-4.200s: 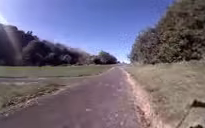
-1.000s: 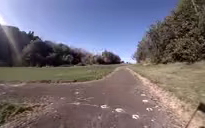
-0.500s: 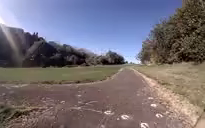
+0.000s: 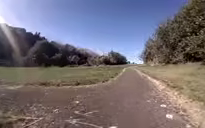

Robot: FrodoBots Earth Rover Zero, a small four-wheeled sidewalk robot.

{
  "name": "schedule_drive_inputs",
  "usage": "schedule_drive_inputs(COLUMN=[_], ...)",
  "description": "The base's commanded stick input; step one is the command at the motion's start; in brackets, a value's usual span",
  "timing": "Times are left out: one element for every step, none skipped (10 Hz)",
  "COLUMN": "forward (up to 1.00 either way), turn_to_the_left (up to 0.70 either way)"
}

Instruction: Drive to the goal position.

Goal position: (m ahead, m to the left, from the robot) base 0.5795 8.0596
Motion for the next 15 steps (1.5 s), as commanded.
schedule_drive_inputs(forward=[0.70, 0.70, 0.70, 0.70, 0.70, 0.70, 0.67, 0.50, 0.34, 0.21, 0.08, 0.05, 0.05, 0.05, 0.05], turn_to_the_left=[0.32, 0.32, 0.32, 0.32, 0.32, 0.32, 0.31, 0.27, 0.22, 0.12, 0.02, 0.00, 0.00, 0.00, 0.00])
